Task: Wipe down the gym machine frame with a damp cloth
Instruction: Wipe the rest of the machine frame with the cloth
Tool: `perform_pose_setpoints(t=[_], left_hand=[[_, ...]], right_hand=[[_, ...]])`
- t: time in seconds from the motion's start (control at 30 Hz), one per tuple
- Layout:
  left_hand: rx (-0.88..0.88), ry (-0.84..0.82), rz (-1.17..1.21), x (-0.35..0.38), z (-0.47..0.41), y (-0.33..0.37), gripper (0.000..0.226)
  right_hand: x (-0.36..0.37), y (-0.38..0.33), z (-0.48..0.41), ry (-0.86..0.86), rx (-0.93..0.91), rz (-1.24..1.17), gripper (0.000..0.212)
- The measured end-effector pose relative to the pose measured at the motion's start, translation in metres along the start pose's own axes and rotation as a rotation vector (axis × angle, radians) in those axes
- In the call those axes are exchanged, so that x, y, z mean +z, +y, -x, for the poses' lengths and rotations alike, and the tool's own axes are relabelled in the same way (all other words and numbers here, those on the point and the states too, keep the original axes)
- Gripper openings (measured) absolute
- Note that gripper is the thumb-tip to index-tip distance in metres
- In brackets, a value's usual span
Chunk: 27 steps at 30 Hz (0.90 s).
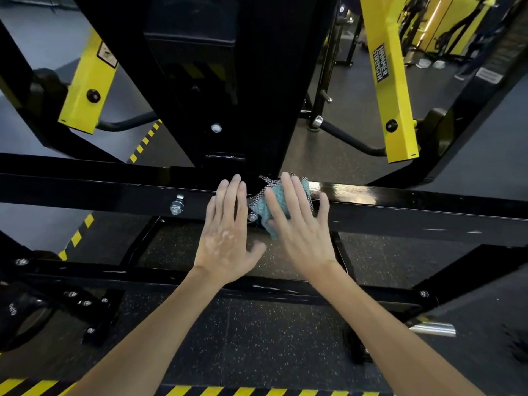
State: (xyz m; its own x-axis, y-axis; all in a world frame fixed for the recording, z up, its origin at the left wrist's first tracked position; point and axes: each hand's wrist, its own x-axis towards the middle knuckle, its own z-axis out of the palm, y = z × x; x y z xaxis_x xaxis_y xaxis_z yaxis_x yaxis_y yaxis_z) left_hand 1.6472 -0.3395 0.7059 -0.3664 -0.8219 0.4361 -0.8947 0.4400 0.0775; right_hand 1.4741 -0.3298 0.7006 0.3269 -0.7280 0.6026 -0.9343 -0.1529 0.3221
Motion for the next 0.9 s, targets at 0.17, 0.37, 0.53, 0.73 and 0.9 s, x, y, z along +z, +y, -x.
perform_pose_setpoints(t=[0.17, 0.37, 0.53, 0.73, 0.9], left_hand=[[0.113, -0.002, -0.003, 0.001, -0.008, 0.02, 0.091], [0.072, 0.015, 0.017, 0.007, -0.012, 0.037, 0.094], [0.065, 0.005, 0.006, 0.006, -0.011, 0.038, 0.1], [0.098, 0.004, 0.012, 0.004, -0.008, 0.032, 0.093], [0.066, -0.014, 0.029, 0.006, -0.01, 0.036, 0.099]], right_hand=[[-0.003, 0.076, 0.049, -0.045, 0.095, 0.059, 0.11], [-0.007, 0.105, 0.068, -0.026, 0.181, 0.011, 0.074], [-0.003, 0.027, 0.021, -0.041, 0.087, -0.046, 0.079], [-0.001, 0.028, 0.016, -0.042, -0.024, 0.082, 0.091], [-0.013, 0.109, 0.069, -0.106, 0.193, 0.067, 0.077]])
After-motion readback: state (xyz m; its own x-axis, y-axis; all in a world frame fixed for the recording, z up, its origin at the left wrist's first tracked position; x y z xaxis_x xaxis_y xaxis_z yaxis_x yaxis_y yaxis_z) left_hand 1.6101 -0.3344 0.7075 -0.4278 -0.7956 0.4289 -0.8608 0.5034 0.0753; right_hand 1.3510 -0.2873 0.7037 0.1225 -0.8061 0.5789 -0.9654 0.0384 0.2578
